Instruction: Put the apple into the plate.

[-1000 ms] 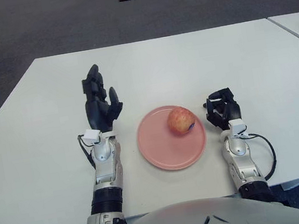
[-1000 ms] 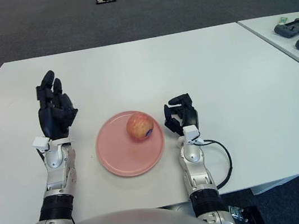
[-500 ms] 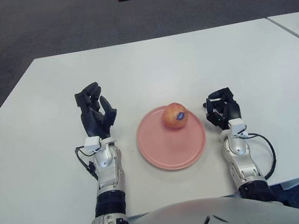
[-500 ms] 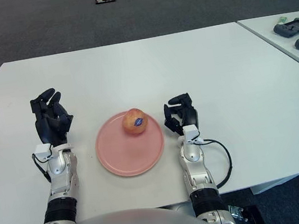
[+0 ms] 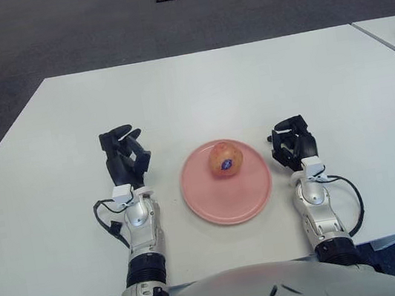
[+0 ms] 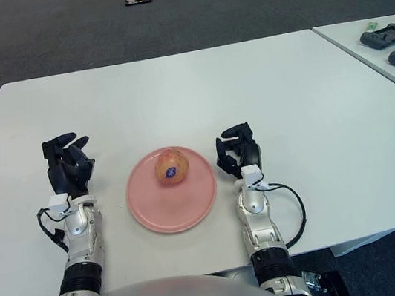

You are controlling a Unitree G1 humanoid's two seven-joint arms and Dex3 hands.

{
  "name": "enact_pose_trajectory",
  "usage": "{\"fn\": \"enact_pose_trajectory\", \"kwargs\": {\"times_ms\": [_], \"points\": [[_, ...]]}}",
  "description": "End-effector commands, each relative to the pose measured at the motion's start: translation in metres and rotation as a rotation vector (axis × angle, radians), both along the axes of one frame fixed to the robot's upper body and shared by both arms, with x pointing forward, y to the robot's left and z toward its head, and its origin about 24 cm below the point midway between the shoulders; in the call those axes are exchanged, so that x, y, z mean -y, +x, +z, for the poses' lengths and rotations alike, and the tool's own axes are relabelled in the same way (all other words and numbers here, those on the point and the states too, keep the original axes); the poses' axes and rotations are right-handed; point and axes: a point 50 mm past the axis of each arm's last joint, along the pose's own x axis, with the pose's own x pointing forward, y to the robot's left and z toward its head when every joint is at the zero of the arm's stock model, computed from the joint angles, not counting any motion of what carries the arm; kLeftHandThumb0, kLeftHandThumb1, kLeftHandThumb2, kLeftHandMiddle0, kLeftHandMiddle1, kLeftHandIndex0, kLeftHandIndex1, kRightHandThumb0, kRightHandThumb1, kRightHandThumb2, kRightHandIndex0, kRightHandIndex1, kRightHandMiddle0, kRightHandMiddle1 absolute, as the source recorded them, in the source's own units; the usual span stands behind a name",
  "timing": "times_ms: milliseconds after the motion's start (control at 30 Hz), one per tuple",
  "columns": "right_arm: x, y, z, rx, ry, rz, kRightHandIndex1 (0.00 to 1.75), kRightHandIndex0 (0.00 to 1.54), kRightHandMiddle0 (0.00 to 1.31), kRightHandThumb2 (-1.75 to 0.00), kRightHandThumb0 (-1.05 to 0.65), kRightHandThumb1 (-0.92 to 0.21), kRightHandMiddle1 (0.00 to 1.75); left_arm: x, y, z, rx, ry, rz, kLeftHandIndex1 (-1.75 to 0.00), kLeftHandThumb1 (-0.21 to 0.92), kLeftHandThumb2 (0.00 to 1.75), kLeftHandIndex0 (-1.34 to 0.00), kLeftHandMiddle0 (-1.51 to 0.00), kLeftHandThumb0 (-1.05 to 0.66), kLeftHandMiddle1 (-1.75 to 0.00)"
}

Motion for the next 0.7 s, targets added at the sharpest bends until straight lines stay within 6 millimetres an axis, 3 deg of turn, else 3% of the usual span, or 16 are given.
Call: {"fn": "enact_pose_trajectory", "kwargs": {"times_ms": [0, 267, 667], "points": [[0.001, 0.001, -0.003, -0.010, 0.009, -0.004, 1.26, 0.58, 0.30, -0.77, -0.37, -0.75, 1.75, 0.002, 0.003, 0.000, -0.002, 0.004, -0.018, -1.75, 0.92, 0.66, -0.20, -0.46, -0.43, -1.27], [0.001, 0.002, -0.004, -0.009, 0.016, -0.007, 1.27, 0.58, 0.30, -0.78, -0.37, -0.74, 1.75, 0.005, 0.000, -0.014, -0.097, 0.139, -0.056, -1.75, 0.92, 0.53, -0.20, -0.51, -0.36, -1.25], [0.000, 0.002, -0.004, -0.005, 0.016, 0.002, 1.27, 0.58, 0.30, -0.78, -0.37, -0.74, 1.75, 0.005, 0.004, -0.029, -0.212, 0.289, -0.158, -1.75, 0.78, 0.73, -0.28, -0.54, -0.37, -1.42]]}}
